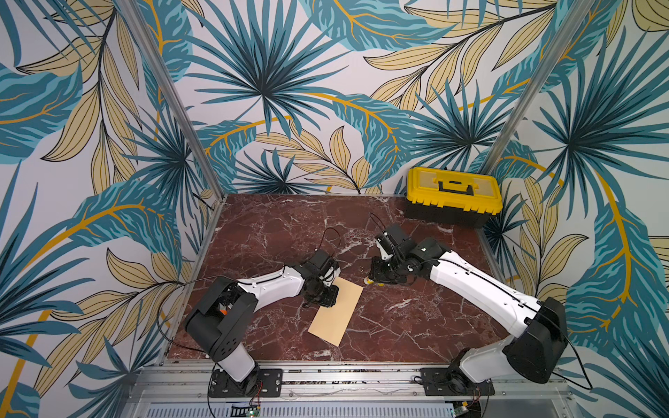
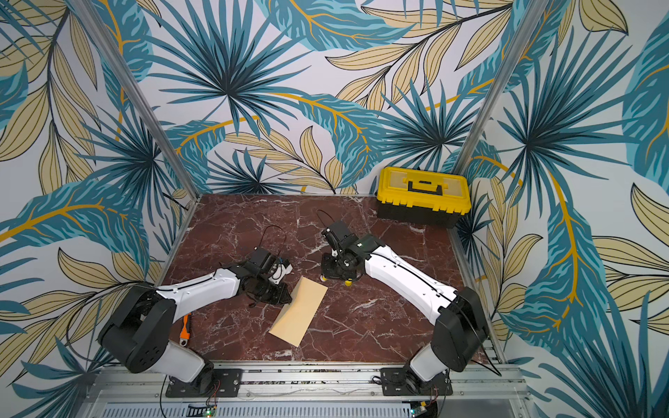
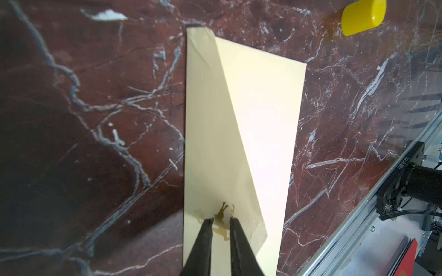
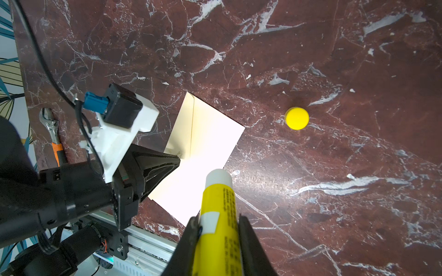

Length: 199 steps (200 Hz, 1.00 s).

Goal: Seal the envelope with a glue stick
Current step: Seal the envelope at the center of the board.

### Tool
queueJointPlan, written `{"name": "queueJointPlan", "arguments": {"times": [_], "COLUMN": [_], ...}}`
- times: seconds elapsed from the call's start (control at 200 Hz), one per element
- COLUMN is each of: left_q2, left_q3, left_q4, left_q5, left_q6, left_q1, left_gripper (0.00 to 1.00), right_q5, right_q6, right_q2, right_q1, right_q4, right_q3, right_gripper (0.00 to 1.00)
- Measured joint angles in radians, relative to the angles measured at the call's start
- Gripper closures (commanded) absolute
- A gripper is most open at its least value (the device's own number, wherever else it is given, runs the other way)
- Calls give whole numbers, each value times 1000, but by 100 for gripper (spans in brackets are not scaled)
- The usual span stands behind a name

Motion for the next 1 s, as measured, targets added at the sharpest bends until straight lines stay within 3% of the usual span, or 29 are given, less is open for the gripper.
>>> {"name": "queueJointPlan", "arguments": {"times": [0.606,0.997], "left_q2": [69,136], "left_q3": [30,89], "left_q4": [16,-19], "left_q5": [-5,-76], "left_q6": [-11,-2], "left_q1": [-33,-78], "left_gripper": [87,90], "right_q5": [0,0], "right_q6": [3,3], "right_q2": [0,-28], "right_q1": [0,-1], "right_q4": [0,0], "right_q3": [-17,-43], "right_gripper": [100,100]}}
